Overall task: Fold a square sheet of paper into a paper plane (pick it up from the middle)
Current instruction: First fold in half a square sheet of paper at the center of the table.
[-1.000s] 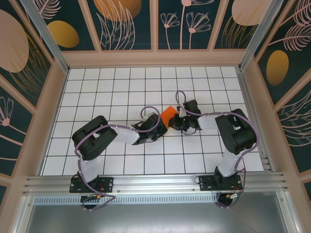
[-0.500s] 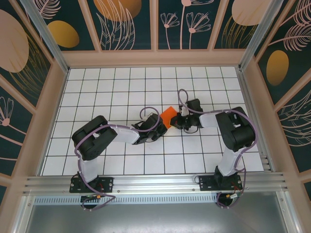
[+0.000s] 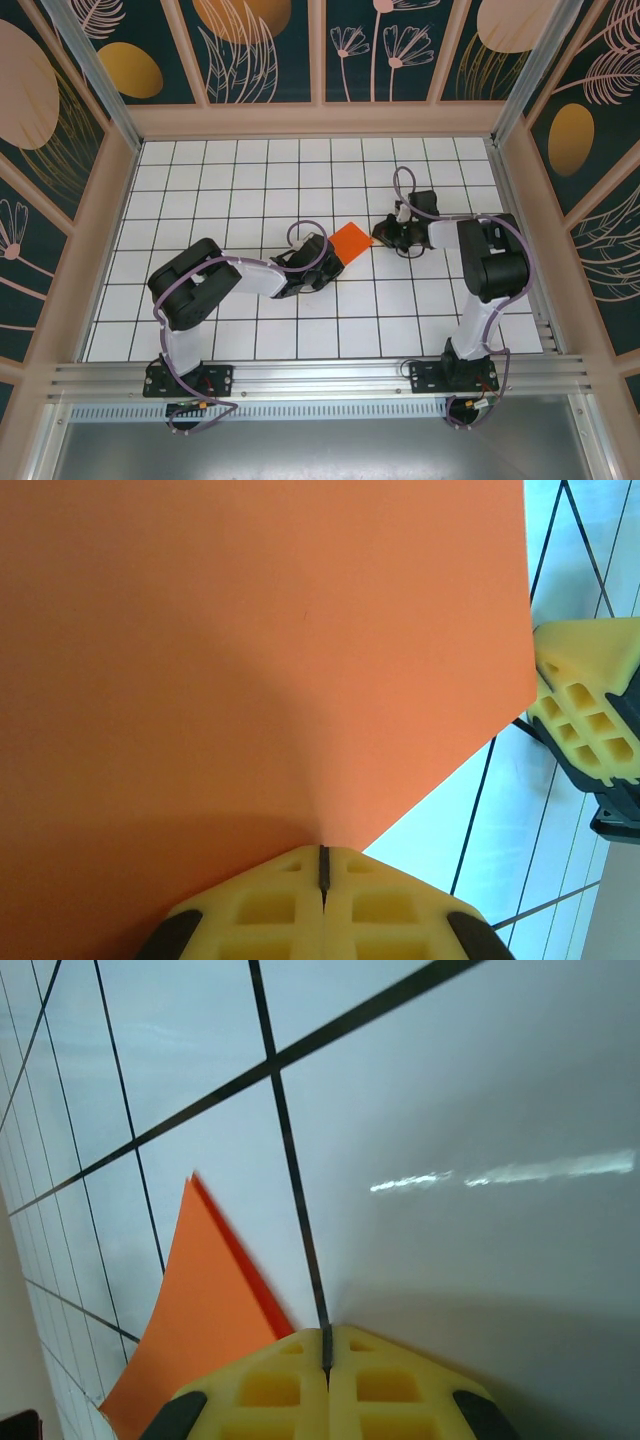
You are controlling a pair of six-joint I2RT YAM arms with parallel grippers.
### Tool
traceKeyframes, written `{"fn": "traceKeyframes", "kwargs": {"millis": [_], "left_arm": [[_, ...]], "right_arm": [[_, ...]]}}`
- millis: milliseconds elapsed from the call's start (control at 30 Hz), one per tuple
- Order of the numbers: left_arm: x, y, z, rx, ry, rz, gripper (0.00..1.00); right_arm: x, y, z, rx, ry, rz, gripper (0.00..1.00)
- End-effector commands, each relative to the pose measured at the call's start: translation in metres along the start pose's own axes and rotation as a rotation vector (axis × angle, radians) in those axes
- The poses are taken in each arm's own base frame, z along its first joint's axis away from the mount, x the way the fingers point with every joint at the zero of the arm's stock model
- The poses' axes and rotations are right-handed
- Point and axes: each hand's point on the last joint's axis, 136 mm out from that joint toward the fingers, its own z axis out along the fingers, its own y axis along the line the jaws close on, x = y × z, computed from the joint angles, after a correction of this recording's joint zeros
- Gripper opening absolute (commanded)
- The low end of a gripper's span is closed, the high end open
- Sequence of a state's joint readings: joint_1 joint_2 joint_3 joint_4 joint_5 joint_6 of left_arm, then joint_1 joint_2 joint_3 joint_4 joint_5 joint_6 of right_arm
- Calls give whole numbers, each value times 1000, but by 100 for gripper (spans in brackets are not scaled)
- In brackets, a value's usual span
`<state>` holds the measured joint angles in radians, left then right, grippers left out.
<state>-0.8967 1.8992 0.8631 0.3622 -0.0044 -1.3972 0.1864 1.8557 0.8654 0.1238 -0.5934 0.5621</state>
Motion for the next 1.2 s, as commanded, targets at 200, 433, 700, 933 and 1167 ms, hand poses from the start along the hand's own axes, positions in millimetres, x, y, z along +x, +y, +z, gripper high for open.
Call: {"fn": "traceKeyframes", "kwargs": {"millis": [200, 433, 700, 933, 1167], "left_arm": [[0, 34, -1, -131, 30, 141, 0], [-19, 25, -18, -160, 39, 442, 0], [-27, -8, -31, -3, 36, 385, 0], [-28, -29, -27, 157, -14, 122, 0], [-19, -38, -13, 219, 17, 15, 0]], "right_arm": [[-11, 31, -35, -47, -106, -104, 0], [28, 47, -25, -41, -36, -143, 1], [63, 64, 9, -51, 30, -113, 0], [72, 54, 25, -29, 58, -53, 0], [81, 41, 29, -10, 78, -23, 0]]}}
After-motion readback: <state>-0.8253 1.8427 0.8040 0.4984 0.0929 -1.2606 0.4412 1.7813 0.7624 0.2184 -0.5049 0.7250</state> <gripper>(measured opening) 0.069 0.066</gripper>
